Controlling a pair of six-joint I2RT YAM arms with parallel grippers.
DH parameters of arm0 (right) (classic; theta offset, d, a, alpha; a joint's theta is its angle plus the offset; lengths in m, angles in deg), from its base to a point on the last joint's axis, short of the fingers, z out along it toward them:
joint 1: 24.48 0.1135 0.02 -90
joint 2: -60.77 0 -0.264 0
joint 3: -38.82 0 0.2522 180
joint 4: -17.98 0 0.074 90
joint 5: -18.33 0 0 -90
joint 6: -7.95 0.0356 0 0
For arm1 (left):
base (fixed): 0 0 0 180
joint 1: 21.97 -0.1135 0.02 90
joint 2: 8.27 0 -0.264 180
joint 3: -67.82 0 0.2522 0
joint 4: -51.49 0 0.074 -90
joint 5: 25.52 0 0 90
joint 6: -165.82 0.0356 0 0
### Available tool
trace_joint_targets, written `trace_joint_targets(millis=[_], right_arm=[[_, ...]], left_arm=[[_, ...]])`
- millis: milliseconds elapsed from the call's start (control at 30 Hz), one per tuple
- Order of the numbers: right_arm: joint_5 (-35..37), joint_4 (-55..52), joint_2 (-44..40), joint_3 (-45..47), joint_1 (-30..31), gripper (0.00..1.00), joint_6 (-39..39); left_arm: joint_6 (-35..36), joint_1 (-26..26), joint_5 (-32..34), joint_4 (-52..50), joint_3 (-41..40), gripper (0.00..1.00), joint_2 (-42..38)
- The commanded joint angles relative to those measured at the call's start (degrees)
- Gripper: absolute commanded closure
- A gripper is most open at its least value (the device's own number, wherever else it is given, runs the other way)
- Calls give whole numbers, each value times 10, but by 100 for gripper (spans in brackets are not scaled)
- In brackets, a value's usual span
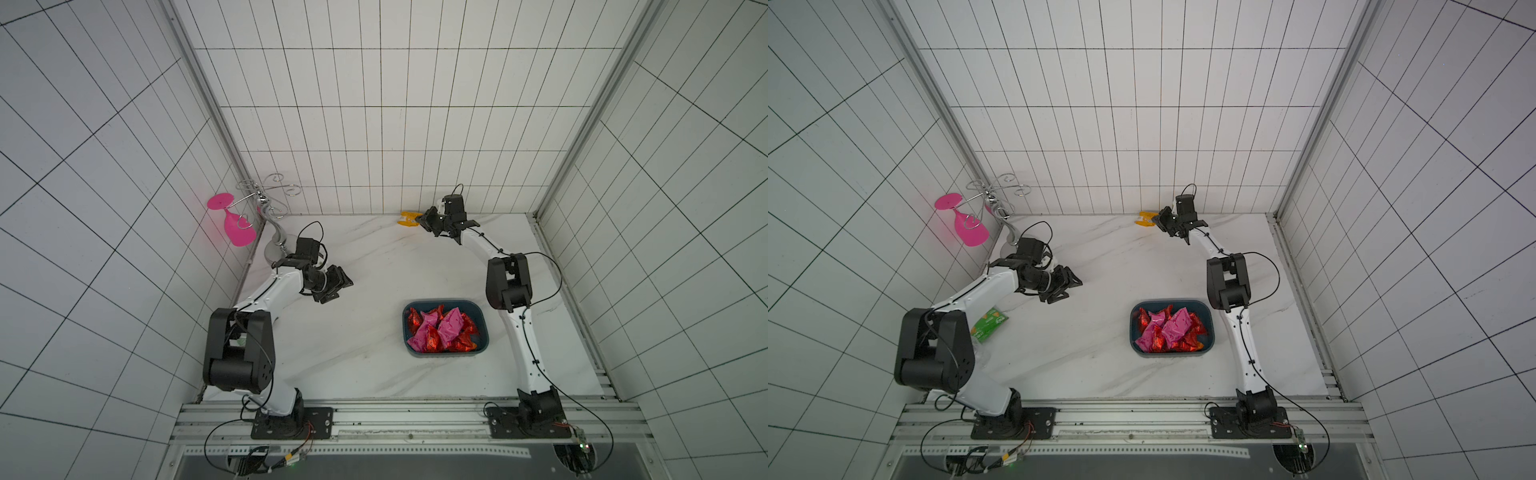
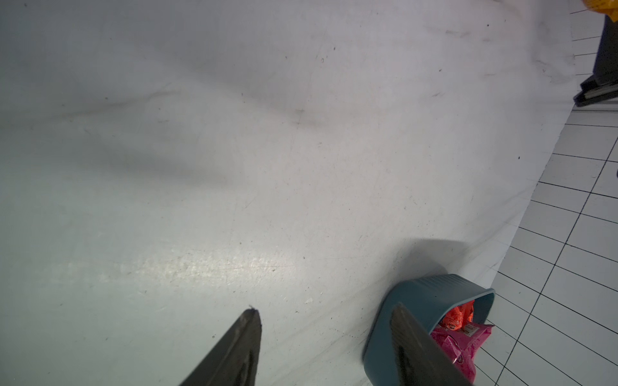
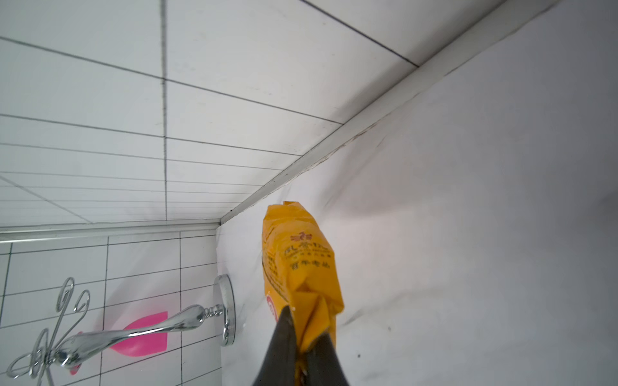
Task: Put the tea bags into the storage box
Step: Pick up the tea bag from the center of the board, then place the tea bag in the storage box.
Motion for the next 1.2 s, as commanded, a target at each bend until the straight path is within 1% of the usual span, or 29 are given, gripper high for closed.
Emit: trace_joint_targets(millis=[0,133,267,367,467,600,800,933,1167], right_arm=[[-46,24,-131,97,-2,97,-57],[-52,-25,-270,242,-1,97,-130],[-35,-134,-407,364,5,97,-215],[-16,-225,-499,441,22,97,-277],[9,-295,-587,514,47,97,-317],[26,-360,-682,583,91,97,-336],[71,-433,-771,636,157,96,-328],[100,-428,-812,665,190,94,-316],[121,-395,-779,693,250,94,-297]], left_arm=[[-19,0,-23,30,5,36,-5],[-37,13,-23,43,-2,36,-16],[-44,56,9,44,-1,36,-30],[-61,89,35,45,1,36,-39],[-81,107,54,44,-1,36,-47],[-87,121,79,31,-2,36,-62],[-73,124,123,-9,3,36,-88],[-72,123,143,-26,2,36,-115],[-65,123,169,-54,3,36,-148]])
